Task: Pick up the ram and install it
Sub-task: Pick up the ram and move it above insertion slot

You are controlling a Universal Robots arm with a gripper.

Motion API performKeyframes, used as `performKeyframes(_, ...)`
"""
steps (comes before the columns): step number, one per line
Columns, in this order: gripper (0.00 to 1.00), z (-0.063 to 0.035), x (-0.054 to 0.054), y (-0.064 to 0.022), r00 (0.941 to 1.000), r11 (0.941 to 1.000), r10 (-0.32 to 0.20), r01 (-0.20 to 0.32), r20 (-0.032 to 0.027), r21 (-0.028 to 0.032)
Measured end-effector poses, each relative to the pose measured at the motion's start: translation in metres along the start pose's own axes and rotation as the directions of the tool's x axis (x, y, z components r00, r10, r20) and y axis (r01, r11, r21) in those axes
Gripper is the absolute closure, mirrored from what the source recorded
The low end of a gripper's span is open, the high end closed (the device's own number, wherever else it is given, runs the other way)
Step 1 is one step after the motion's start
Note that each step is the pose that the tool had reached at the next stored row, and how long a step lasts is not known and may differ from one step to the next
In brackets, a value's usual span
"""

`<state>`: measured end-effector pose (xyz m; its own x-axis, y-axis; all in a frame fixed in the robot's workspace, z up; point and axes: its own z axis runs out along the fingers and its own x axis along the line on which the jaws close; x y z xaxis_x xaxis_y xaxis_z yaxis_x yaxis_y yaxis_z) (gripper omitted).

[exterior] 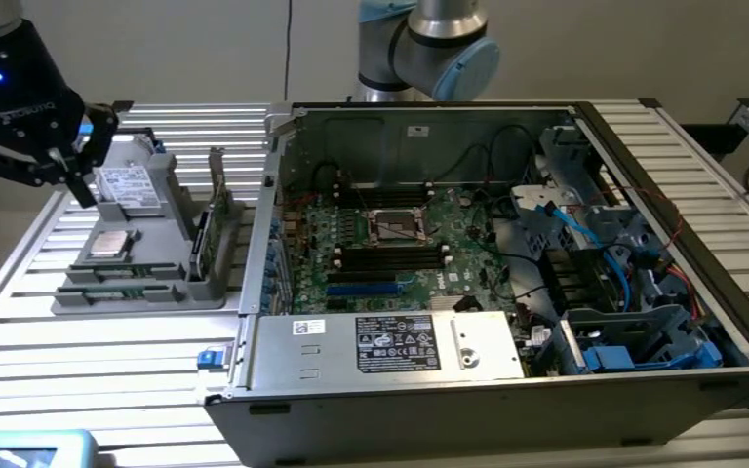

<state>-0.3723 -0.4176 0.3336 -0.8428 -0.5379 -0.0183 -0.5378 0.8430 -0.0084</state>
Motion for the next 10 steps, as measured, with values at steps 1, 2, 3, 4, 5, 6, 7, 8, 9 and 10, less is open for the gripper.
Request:
performKeyframes(1, 0.89, 0.0, 0.0, 0.0, 0.9998, 0.9998, -0.018, 0.018, 0.0002, -0.0003)
performKeyframes(2, 0.89, 0.0001, 0.0, 0.0, 0.9994, 0.9994, -0.036, 0.036, 0.0004, -0.0007)
performKeyframes(3, 0.89, 0.0001, 0.0, 0.0, 0.9985, 0.9985, -0.054, 0.054, 0.0006, -0.001)
performKeyframes(4, 0.89, 0.0001, 0.0, 0.0, 0.9974, 0.9974, -0.072, 0.072, 0.0007, -0.0014)
performKeyframes(5, 0.89, 0.0002, 0.0, 0.0, 0.996, 0.996, -0.09, 0.09, 0.001, -0.0017)
performKeyframes(6, 0.89, 0.0002, 0.0, 0.0, 0.994, 0.994, -0.109, 0.109, 0.0012, -0.0021)
performKeyframes(7, 0.89, 0.0002, 0.0, 0.0, 0.9919, 0.9919, -0.127, 0.127, 0.0014, -0.0024)
performKeyframes(8, 0.89, 0.0003, 0.0, 0.0, 0.9894, 0.9894, -0.145, 0.145, 0.0015, -0.0027)
performKeyframes(9, 0.89, 0.0003, 0.0, 0.0, 0.9866, 0.9866, -0.163, 0.163, 0.0017, -0.003)
performKeyframes(10, 0.89, 0.0004, 0.0, 0.0, 0.9837, 0.9837, -0.18, 0.18, 0.0019, -0.0033)
